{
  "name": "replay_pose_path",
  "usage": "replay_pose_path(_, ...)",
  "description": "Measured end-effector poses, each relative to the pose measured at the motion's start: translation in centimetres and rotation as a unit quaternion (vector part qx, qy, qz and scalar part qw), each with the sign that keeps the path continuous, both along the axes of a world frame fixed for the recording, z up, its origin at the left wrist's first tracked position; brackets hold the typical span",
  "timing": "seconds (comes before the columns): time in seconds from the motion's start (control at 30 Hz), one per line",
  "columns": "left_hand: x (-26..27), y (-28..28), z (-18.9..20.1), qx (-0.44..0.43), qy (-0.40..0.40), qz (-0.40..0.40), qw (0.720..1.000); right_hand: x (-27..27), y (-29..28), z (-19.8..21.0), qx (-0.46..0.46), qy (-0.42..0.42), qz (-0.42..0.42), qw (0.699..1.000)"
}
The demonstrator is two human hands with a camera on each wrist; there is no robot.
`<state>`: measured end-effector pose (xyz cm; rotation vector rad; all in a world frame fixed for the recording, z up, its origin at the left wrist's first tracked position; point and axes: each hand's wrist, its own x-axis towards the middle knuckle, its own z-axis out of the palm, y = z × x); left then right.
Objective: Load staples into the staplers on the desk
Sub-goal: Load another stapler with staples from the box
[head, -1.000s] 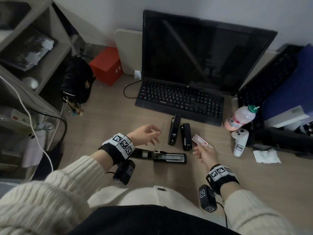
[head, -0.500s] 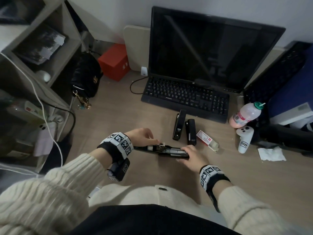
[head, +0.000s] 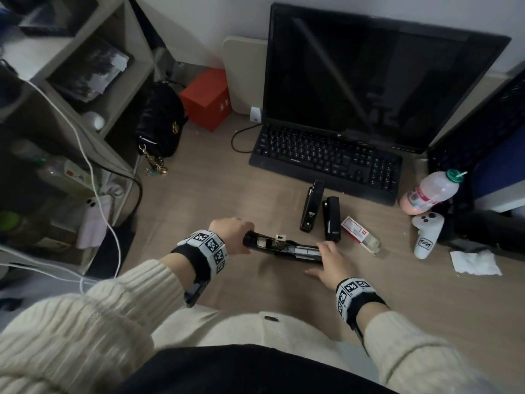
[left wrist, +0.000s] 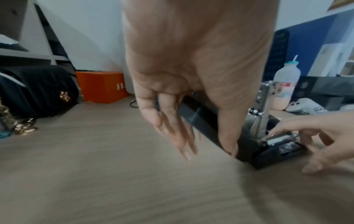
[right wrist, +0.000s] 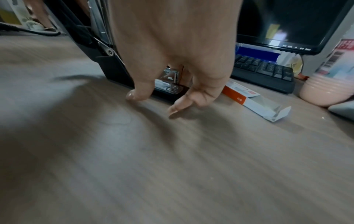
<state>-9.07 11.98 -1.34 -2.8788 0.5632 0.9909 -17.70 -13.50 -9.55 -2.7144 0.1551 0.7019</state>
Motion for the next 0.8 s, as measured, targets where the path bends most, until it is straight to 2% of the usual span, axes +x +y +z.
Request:
replay_pose_path(0.13,0.3,0.4,-0.4,-0.013,-0.002,0.025,1.0,-0.9,-0.1,-0.4,-0.011,-0.01,0.007,1.0)
replay_pose_path(0.57,1.2,-0.1,0.1,-0.029,-0.011,0.035,0.999,-1.0,0.1,1.0,-0.13,-0.023,0.157,0.979)
replay_pose_path(0.73,1.3,0.6,0.1,-0.008,0.0,0.022,1.0,-0.6,0.9,2.2,-0.15,-0.008,0.159,0.976)
replay_pose_path(0.8,1.3,0.7,0.3,-0.003,0.002,0.016,1.0,-0.7,1.3,2.7,-0.112,0.028,0.126,0.985)
